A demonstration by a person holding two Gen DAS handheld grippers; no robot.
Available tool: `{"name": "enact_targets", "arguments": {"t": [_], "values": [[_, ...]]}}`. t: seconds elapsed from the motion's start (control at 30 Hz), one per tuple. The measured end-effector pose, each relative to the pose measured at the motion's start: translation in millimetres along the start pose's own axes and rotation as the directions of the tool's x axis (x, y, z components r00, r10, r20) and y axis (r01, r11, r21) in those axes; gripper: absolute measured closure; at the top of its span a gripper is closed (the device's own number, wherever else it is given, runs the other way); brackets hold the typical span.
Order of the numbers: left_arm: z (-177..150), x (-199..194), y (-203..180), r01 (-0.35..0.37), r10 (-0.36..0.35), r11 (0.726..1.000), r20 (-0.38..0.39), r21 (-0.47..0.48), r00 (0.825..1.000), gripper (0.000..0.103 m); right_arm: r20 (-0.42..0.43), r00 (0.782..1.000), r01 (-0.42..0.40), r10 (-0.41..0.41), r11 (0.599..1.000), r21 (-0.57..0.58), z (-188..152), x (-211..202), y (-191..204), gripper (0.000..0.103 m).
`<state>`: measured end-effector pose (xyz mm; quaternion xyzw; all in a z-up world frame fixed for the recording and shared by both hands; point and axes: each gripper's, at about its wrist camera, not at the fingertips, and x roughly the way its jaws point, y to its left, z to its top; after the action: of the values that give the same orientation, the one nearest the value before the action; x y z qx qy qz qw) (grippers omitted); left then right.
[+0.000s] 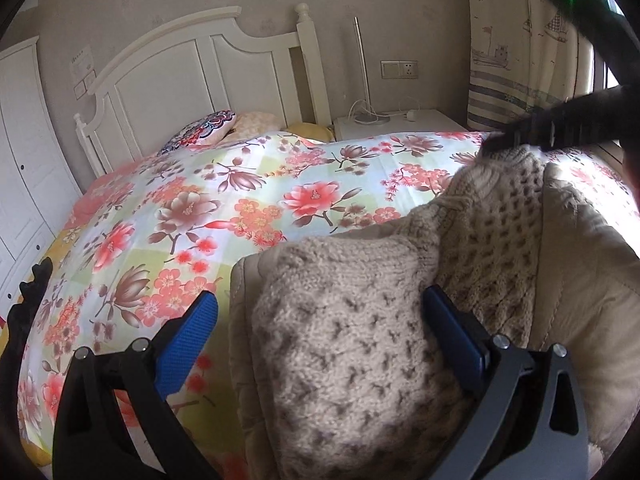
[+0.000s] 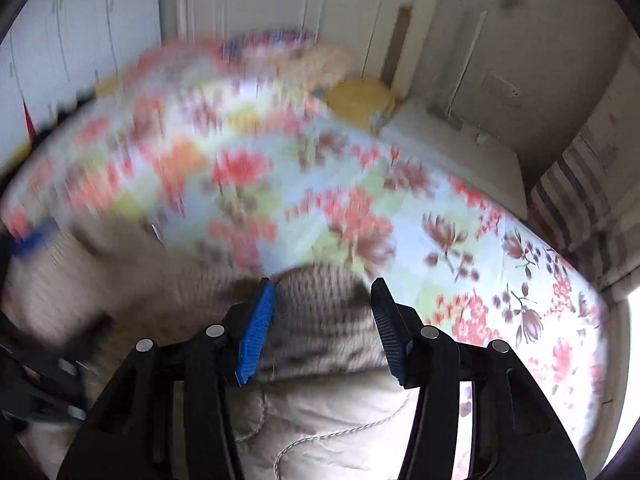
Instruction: Fold large clothes
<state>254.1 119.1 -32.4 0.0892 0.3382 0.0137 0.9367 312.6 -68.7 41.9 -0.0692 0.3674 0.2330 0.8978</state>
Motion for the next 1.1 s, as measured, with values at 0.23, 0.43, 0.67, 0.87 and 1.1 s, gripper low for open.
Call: {"name": "enact_targets", "arguments": {"t": [0.23, 0.43, 0.67, 0.87, 1.1], "values": [[-0.8, 1.0, 1.4, 0.006, -0.006, 1.000, 0.001, -0.008, 1.000, 0.002, -0.146, 0.986, 0.065, -0.085, 0.988, -0.139, -34.9, 57.7, 11.6, 0.082], [-1.7, 4.2, 3.3, 0.015, -0.015, 1.000, -0.010, -0.019, 1.000, 0.002, -0.165, 0.968, 0.144, -0.188, 0.959, -0.244, -28.4, 66.6, 26.6, 0.082], [-4.2, 4.3, 7.9, 0.038, -0.038, 0.999, -0.006, -0.033, 0.999, 0.002, 0.008, 0.997, 0.073, -0.073, 0.987, -0.143, -39.5, -31.3, 25.1, 0.082], [-4.0, 3.7, 5.1, 0.029, -0.029, 0.999, -0.010, -0.023, 1.000, 0.002, 0.033, 0.997, 0.071, -0.066, 0.976, -0.207, -119.7, -49.2, 49.7, 0.081], [37.5, -68.7, -10.0, -0.075, 0.073, 0.997, 0.113, 0.020, 0.991, 0.002, 0.068, 0.996, 0.072, -0.060, 0.980, -0.186, -126.8, -45.1, 54.9, 0.082]]}}
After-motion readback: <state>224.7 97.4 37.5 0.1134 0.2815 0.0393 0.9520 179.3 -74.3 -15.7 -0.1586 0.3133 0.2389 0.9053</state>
